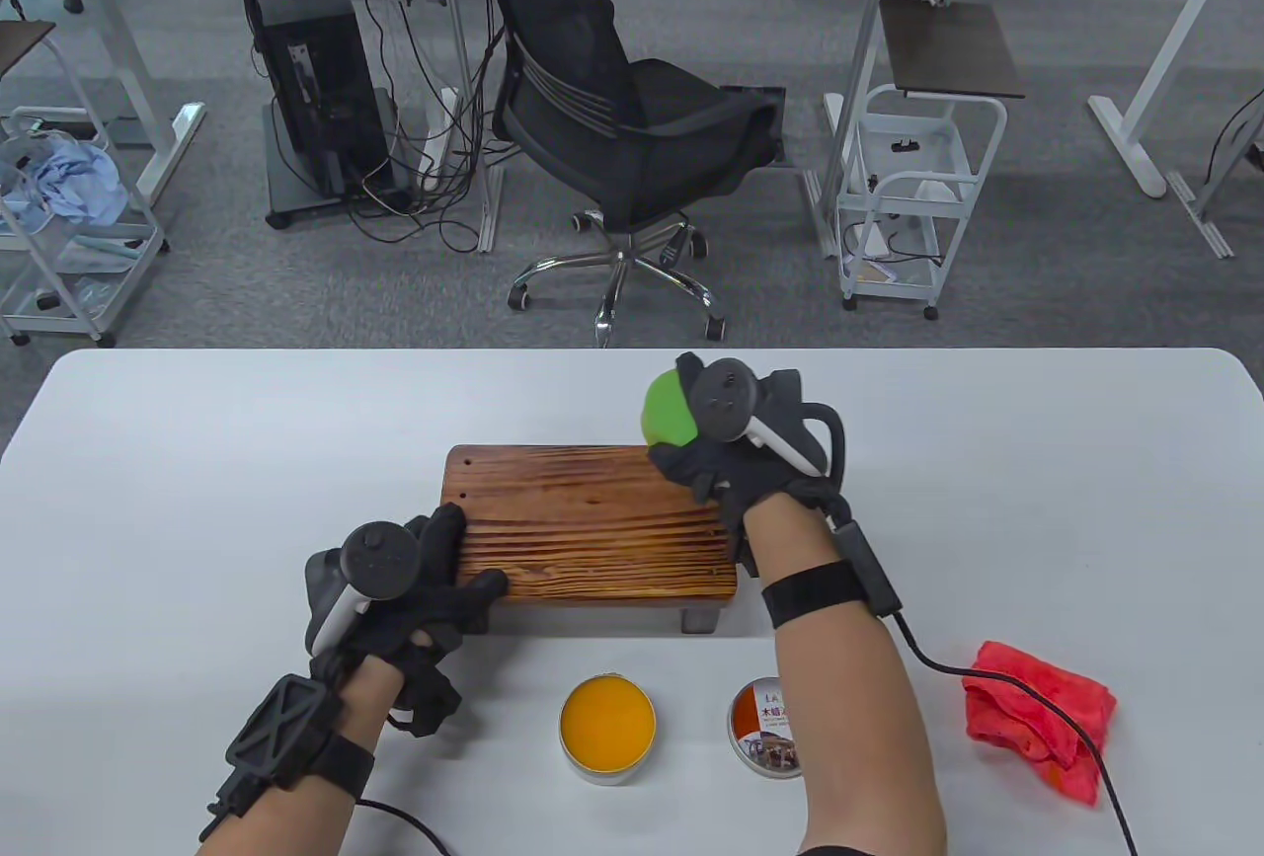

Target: Dip and apply wood wax on stool

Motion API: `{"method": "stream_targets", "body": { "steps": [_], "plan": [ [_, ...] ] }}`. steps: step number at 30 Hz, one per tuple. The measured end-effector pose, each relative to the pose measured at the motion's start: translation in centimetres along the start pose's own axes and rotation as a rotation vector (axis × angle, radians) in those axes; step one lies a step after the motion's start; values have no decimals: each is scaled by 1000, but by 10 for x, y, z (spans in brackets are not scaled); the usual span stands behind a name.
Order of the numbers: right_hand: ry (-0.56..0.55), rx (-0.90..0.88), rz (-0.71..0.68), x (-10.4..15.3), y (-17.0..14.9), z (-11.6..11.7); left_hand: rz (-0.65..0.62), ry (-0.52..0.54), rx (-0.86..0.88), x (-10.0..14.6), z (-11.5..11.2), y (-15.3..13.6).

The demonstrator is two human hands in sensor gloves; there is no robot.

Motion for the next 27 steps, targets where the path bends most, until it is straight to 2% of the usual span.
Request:
{"method": "stream_targets", "body": {
  "steps": [3, 6, 10, 18, 22, 27],
  "plan": [
    [-27, -11, 114, 1, -50, -7, 1, 1, -1, 0, 0, 0],
    [-29, 14, 230, 1, -97, 1, 1, 1, -2, 0, 0, 0],
    [15, 24, 352, 2, -146, 34, 2, 2, -3, 0, 1, -1],
    [89, 121, 438, 11, -184, 107, 2, 3, -2, 0, 1, -1],
    [120, 132, 457, 15, -189, 127, 2, 2, 0, 0, 1, -1],
    [156, 170, 461, 16, -188, 142, 2, 3, 0, 0, 1, -1]
  ]
}}
Point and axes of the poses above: the tracker on the back of each hand, its own y axis roughly to the thumb side, its own x axis roughly from the fingertips to the wrist, z = x × y, the point moved 5 cm from there along -x, roughly from the wrist to the fingertips, and after that the axes turned 8 degrees about z, right-handed, at the moved point
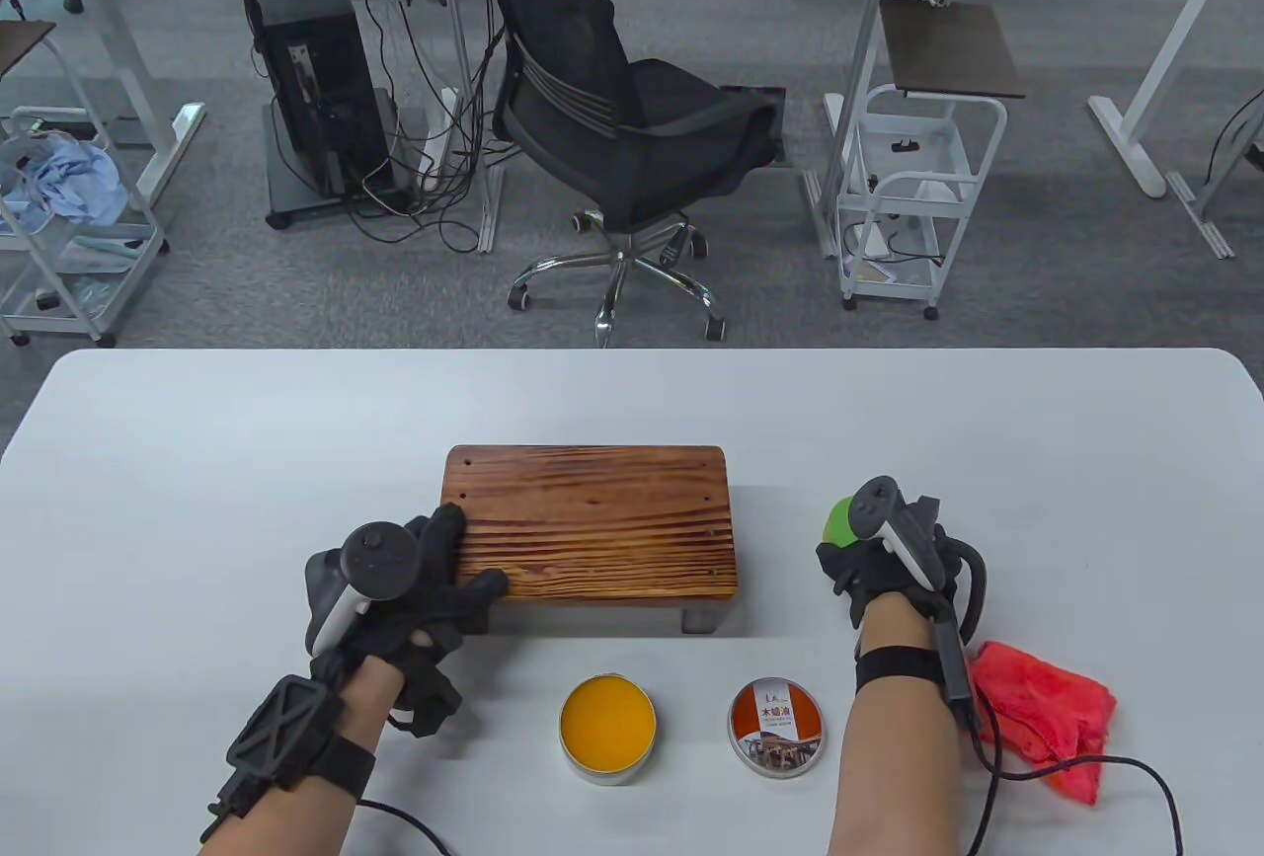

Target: Dip and apply wood wax on stool

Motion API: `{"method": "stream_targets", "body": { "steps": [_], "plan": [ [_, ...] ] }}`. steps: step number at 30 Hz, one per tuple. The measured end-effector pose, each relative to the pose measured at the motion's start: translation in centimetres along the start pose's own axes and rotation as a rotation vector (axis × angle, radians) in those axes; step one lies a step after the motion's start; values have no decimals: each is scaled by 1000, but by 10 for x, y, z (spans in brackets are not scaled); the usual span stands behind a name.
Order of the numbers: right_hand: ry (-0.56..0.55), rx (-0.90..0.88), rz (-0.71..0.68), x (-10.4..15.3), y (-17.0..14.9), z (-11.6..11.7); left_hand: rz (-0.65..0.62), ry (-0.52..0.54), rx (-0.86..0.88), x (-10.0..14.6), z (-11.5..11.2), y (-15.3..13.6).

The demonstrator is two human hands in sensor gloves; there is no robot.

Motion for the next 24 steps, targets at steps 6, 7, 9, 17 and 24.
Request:
{"method": "stream_targets", "body": {
  "steps": [6, 7, 9, 17, 24],
  "plan": [
    [8, 27, 13, 1, 1, 7, 2, 1, 0, 0, 0, 0],
    [20, 23, 17, 1, 0, 8, 2, 2, -2, 0, 0, 0],
    [63, 6, 22, 1, -3, 10, 5, 4, 0, 0, 0, 0],
    [36, -42, -28, 20, -5, -16, 22, 6, -17, 1, 3, 1],
    [-78, -60, -225, 68, 12, -56, -49, 129, -62, 23, 23, 20]
  ]
}}
Point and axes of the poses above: the tracker on the back of each hand, its own y axis roughly to the thumb side, its own x axis roughly from the fingertips to the wrist, z = x × y, the point moved 5 cm from there along -x, roughly from the wrist to the fingertips, and after that the axes turned 8 degrees about z, right-handed, at the moved point
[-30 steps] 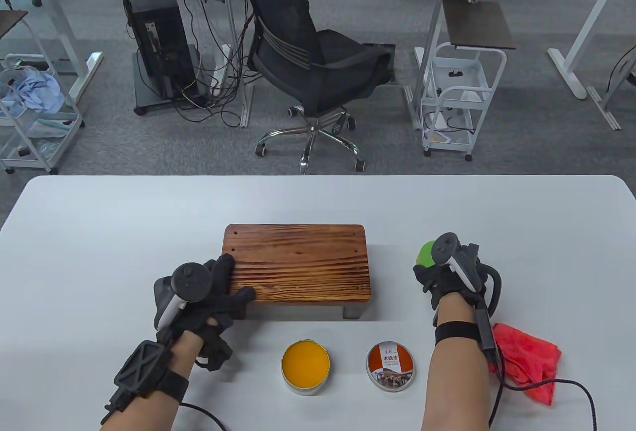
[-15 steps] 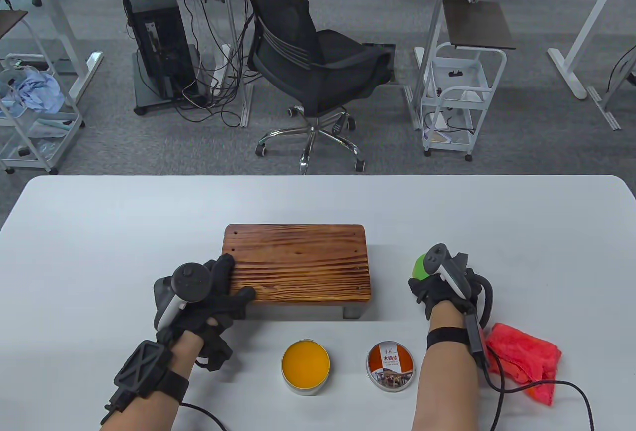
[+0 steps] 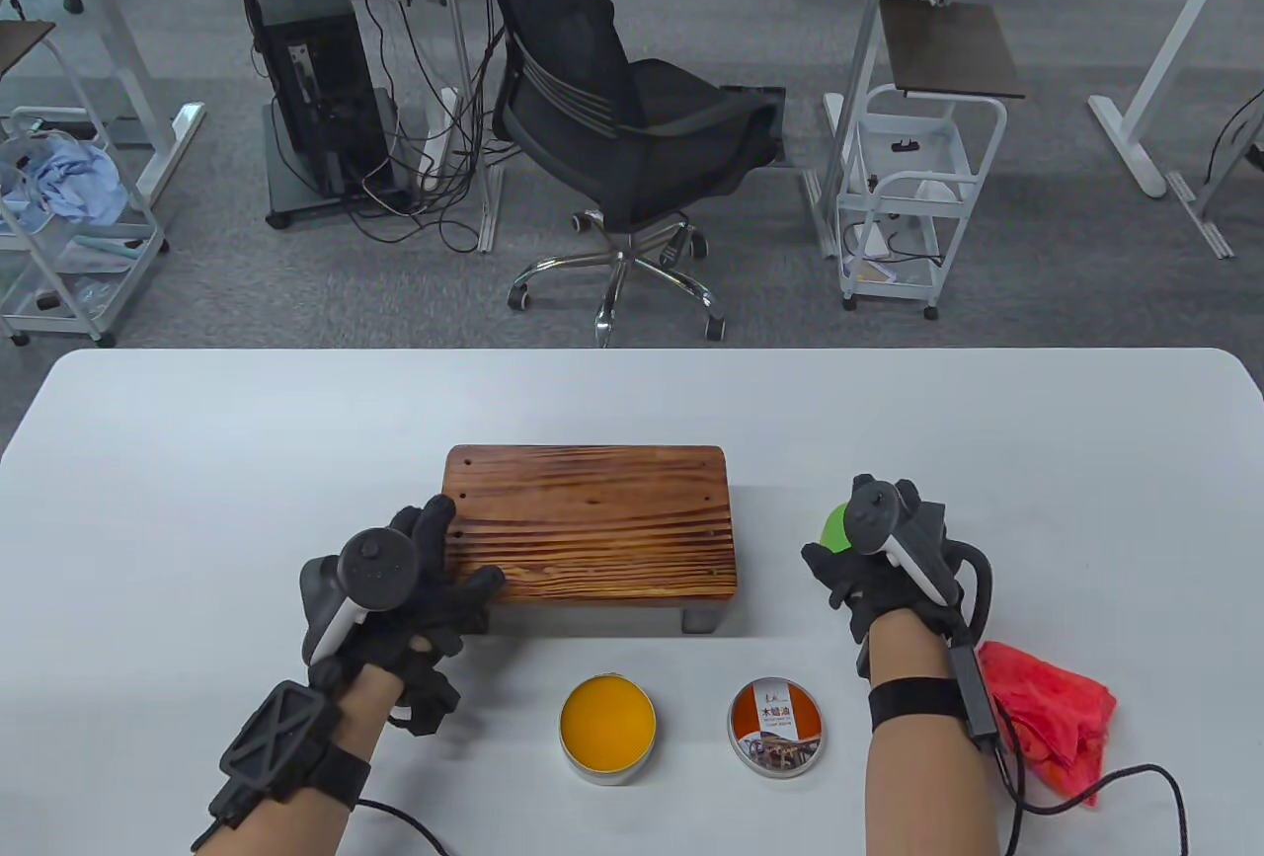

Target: Dip and apply wood wax on stool

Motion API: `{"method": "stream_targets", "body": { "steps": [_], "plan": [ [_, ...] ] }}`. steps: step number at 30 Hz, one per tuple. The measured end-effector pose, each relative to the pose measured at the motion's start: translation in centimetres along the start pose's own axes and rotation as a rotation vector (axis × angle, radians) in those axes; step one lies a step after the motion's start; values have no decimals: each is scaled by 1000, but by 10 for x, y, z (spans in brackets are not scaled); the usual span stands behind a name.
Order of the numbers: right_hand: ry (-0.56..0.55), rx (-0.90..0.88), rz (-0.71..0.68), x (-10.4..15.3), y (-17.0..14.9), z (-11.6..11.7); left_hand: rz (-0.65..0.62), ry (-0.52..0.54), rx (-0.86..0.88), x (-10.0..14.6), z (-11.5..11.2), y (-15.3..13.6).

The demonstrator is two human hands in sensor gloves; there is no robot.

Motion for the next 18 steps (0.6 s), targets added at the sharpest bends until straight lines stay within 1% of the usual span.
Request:
{"method": "stream_targets", "body": {
  "steps": [4, 7, 10, 13, 18],
  "plan": [
    [30, 21, -136, 36, 20, -7, -62, 20, -21, 23, 16, 16],
    [43, 51, -204, 60, 30, -5, -104, 33, -52, 42, 21, 22],
    [75, 75, -262, 82, 39, 3, -137, 41, -72, 61, 22, 24],
    [127, 94, -315, 101, 47, 18, -164, 37, -75, 81, 20, 23],
    [205, 141, -376, 121, 59, 47, -187, 20, -105, 104, 10, 17]
  ]
}}
Point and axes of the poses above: the tracker on the back of each hand, its own y axis roughly to the thumb side, its own x axis roughly from the fingertips to the wrist, z = x × y, the point moved 5 cm from there along -x, roughly from the wrist to the fingertips, and after that the axes turned 8 degrees about z, right-handed, at the moved point
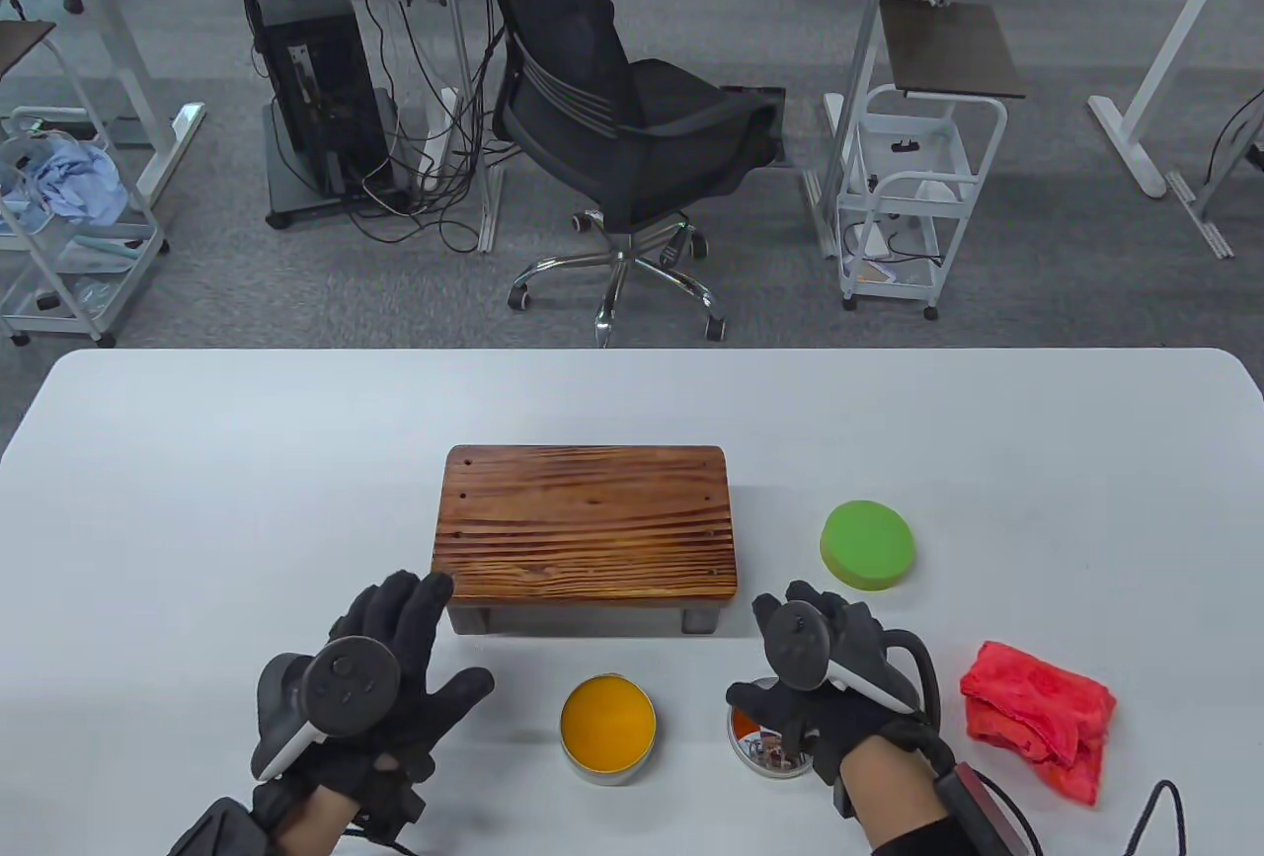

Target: Dip and apply wood wax on stool

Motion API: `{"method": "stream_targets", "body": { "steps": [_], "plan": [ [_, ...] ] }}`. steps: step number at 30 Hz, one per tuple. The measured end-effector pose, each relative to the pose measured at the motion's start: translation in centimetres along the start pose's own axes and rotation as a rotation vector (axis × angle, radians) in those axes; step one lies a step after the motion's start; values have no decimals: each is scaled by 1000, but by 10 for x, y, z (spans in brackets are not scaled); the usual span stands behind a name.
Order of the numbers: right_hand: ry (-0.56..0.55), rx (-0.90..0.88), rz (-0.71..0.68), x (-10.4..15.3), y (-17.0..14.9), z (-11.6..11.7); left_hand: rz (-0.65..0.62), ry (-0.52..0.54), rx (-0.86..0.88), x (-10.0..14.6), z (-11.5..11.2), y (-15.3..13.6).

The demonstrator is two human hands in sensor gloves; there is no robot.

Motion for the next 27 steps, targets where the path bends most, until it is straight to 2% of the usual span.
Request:
{"method": "stream_targets", "body": {
  "steps": [5, 14, 20, 27],
  "plan": [
    [61, 34, -30, -3, 15, 24, -9, -15, -30, 11, -12, -2],
    [136, 44, -28, -11, 20, 52, -25, -42, -73, 16, -28, 1],
    [205, 52, -10, -17, 18, 66, -28, -52, -80, 16, -31, 2],
    [215, 72, -4, -17, 17, 69, -22, -61, -76, 16, -32, 3]
  ]
}}
Point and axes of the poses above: the tracker on the back of each hand, its own y axis roughly to the thumb side, its own x axis roughly from the fingertips to the wrist, z = x × y, the point moved 5 cm from there along -x, roughly from the wrist to the fingertips, and after that the axes turned 8 degrees about z, right-handed, at the moved point
